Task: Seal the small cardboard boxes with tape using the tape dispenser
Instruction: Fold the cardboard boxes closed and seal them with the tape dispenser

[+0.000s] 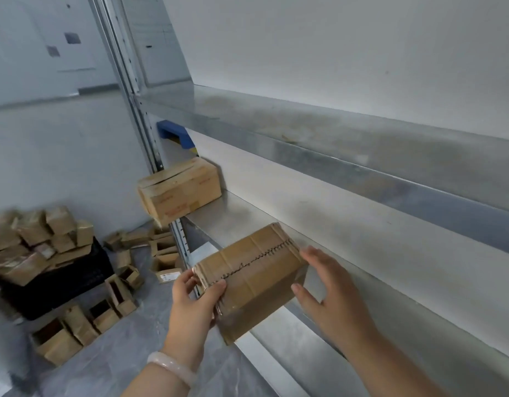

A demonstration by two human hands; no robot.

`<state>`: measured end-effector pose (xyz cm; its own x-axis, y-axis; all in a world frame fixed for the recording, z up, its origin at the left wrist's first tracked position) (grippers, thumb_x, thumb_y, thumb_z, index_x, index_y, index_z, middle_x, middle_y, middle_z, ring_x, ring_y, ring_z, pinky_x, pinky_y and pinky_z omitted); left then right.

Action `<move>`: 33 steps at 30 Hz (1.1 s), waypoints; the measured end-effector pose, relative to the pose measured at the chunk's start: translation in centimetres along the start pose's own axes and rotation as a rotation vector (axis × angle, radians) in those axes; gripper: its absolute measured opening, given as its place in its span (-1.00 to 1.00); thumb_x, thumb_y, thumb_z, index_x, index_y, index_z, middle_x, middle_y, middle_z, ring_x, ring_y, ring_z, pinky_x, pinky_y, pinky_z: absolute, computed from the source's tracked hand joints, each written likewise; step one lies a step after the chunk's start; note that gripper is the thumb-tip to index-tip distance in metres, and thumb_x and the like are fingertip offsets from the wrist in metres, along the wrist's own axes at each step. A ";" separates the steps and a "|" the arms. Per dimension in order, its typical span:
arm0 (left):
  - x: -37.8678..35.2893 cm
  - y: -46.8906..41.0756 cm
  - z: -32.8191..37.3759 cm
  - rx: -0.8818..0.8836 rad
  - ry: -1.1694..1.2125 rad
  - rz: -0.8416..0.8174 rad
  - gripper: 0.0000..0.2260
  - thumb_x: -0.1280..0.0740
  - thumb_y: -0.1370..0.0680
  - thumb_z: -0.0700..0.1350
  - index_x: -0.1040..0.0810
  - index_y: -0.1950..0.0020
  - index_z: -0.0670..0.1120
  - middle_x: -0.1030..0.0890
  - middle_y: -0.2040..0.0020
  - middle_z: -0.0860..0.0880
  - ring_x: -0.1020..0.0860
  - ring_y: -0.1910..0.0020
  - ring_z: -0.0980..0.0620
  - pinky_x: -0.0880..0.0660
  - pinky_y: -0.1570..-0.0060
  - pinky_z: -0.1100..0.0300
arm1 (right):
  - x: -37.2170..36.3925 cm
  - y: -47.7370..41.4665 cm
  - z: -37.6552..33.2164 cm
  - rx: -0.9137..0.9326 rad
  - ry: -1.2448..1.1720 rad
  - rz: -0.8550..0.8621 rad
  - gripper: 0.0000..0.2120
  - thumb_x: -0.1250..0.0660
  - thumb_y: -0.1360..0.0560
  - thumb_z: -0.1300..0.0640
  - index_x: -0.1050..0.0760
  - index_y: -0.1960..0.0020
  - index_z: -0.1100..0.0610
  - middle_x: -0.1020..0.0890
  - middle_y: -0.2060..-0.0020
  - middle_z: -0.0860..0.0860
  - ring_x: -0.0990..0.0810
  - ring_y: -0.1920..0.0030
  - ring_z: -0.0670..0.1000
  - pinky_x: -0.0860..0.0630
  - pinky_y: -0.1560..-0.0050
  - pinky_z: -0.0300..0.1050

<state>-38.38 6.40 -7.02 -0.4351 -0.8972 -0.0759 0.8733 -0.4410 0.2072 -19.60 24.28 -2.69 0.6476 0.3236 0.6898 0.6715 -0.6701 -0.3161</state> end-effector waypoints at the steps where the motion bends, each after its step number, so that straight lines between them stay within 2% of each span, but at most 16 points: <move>1: 0.8 -1.4 0.4 -0.002 0.006 0.011 -0.48 -0.47 -0.46 -0.07 -0.30 -0.33 0.12 -0.44 -0.27 0.09 -0.52 -0.10 0.05 -0.59 0.01 -0.15 | -1.3 -1.0 -0.6 0.015 -0.003 -0.002 -0.44 -0.42 -0.46 -0.05 -0.34 -0.42 -0.14 -0.37 -0.39 -0.22 -0.24 -0.42 -0.28 -0.19 -0.34 -0.39; 4: 2.6 -7.2 1.8 -0.002 0.029 0.011 -0.46 -0.48 -0.45 -0.08 -0.30 -0.33 0.10 -0.43 -0.27 0.06 -0.51 -0.10 0.05 -0.58 -0.02 -0.17 | -4.8 -4.8 -2.0 0.008 -0.003 0.014 -0.43 -0.43 -0.45 -0.07 -0.34 -0.42 -0.16 -0.36 -0.39 -0.23 -0.27 -0.43 -0.23 -0.29 -0.38 -0.24; 6: 3.1 -10.7 2.3 0.012 0.041 0.020 -0.45 -0.49 -0.45 -0.09 -0.30 -0.34 0.08 -0.43 -0.27 0.05 -0.51 -0.08 0.05 -0.57 -0.05 -0.18 | -6.7 -7.0 -2.3 0.002 0.006 0.002 -0.43 -0.44 -0.45 -0.07 -0.35 -0.41 -0.15 -0.37 -0.39 -0.22 -0.28 -0.43 -0.21 -0.29 -0.37 -0.22; 7: 3.2 -12.2 2.3 0.027 0.053 0.026 -0.45 -0.49 -0.45 -0.09 -0.30 -0.34 0.08 -0.42 -0.27 0.05 -0.51 -0.09 0.03 -0.57 -0.06 -0.18 | -7.4 -8.0 -2.3 0.010 0.027 0.012 -0.43 -0.44 -0.45 -0.07 -0.36 -0.41 -0.14 -0.37 -0.39 -0.22 -0.28 -0.42 -0.21 -0.27 -0.36 -0.27; 10: 3.4 -17.0 2.1 0.060 0.077 0.050 -0.45 -0.50 -0.44 -0.08 -0.30 -0.33 0.08 -0.43 -0.27 0.04 -0.51 -0.13 -0.02 -0.57 -0.03 -0.17 | -9.5 -11.4 -2.6 -0.018 0.046 -0.017 -0.45 -0.40 -0.46 -0.10 -0.31 -0.40 -0.20 -0.30 -0.36 -0.31 -0.21 -0.38 -0.32 -0.07 -0.26 -0.58; 12: 3.3 -20.5 2.1 0.060 0.085 0.061 -0.42 -0.51 -0.43 -0.07 -0.29 -0.34 0.06 -0.45 -0.26 0.02 -0.51 -0.15 -0.05 -0.57 -0.04 -0.16 | -10.9 -14.1 -2.6 -0.016 0.032 -0.018 -0.45 -0.41 -0.46 -0.08 -0.26 -0.37 -0.26 -0.27 -0.33 -0.36 -0.18 -0.35 -0.36 -0.01 -0.22 -0.65; 16: 3.1 -27.2 2.0 0.074 0.049 0.124 -0.38 -0.54 -0.39 -0.02 -0.29 -0.33 0.08 -0.47 -0.25 -0.01 -0.51 -0.18 -0.09 -0.53 -0.13 -0.17 | -13.8 -18.9 -2.3 -0.005 0.004 -0.035 -0.45 -0.43 -0.46 -0.05 -0.28 -0.34 -0.29 -0.29 -0.34 -0.35 -0.24 -0.38 -0.30 -0.12 -0.34 -0.41; 19: 3.1 -31.4 2.0 0.090 0.015 0.193 -0.38 -0.56 -0.35 0.02 -0.29 -0.29 0.10 -0.47 -0.23 -0.01 -0.52 -0.16 -0.10 -0.54 -0.13 -0.16 | -15.6 -22.1 -1.9 -0.008 0.015 -0.075 -0.48 -0.37 -0.44 -0.18 -0.32 -0.36 -0.28 -0.30 -0.37 -0.32 -0.26 -0.39 -0.27 -0.19 -0.38 -0.28; 22: 2.8 -34.5 2.0 0.105 -0.022 0.212 -0.39 -0.57 -0.33 0.04 -0.29 -0.22 0.12 -0.48 -0.21 -0.03 -0.53 -0.12 -0.11 -0.56 -0.10 -0.14 | -16.6 -24.6 -1.8 -0.019 0.032 -0.066 -0.44 -0.22 -0.38 -0.29 -0.35 -0.37 -0.25 -0.33 -0.38 -0.30 -0.27 -0.39 -0.27 -0.13 -0.34 -0.42; 24: 2.7 -36.2 1.7 0.129 -0.023 0.210 -0.38 -0.58 -0.31 0.05 -0.28 -0.22 0.15 -0.46 -0.21 -0.04 -0.53 -0.12 -0.12 -0.56 -0.09 -0.13 | -17.2 -25.7 -2.0 -0.034 0.035 -0.080 -0.46 -0.27 -0.40 -0.26 -0.32 -0.37 -0.28 -0.30 -0.38 -0.34 -0.24 -0.40 -0.31 -0.10 -0.32 -0.46; 27: 2.5 -37.7 1.0 0.174 -0.010 0.171 -0.25 -0.59 -0.28 0.10 -0.25 -0.33 0.18 -0.44 -0.27 -0.04 -0.50 -0.17 -0.12 -0.55 -0.12 -0.14 | -18.1 -26.7 -2.1 -0.048 0.056 -0.091 -0.44 -0.26 -0.40 -0.28 -0.31 -0.39 -0.29 -0.28 -0.40 -0.34 -0.23 -0.42 -0.28 -0.20 -0.36 -0.29; 30: 2.7 -38.1 1.7 0.156 -0.070 0.071 -0.02 -0.55 -0.18 0.19 -0.12 -0.49 0.17 -0.37 -0.40 -0.02 -0.43 -0.30 -0.12 -0.48 -0.23 -0.16 | -18.7 -27.1 -2.2 -0.100 0.056 -0.058 -0.39 -0.19 -0.37 -0.34 -0.33 -0.40 -0.25 -0.31 -0.42 -0.28 -0.25 -0.43 -0.23 -0.27 -0.40 -0.17; 33: 3.6 -36.8 3.5 0.039 -0.289 -0.002 0.04 -0.55 -0.20 0.14 -0.08 -0.55 0.04 -0.28 -0.47 -0.06 -0.30 -0.39 -0.04 -0.29 -0.39 -0.08 | -19.2 -26.9 -3.0 -0.147 0.068 -0.013 -0.43 -0.32 -0.42 -0.25 -0.33 -0.41 -0.21 -0.33 -0.42 -0.23 -0.27 -0.43 -0.20 -0.28 -0.41 -0.15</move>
<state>-72.89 19.49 -11.48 -0.4862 -0.8498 0.2035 0.8657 -0.4367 0.2447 -51.21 34.10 -5.48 0.6102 0.2905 0.7371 0.6164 -0.7586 -0.2113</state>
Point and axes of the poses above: each hand's wrist, its own y-axis away from the middle knuckle, its own x-axis out of the back of the hand, z = x × y, the point moved 8 cm from there along -y, towards the middle knuckle
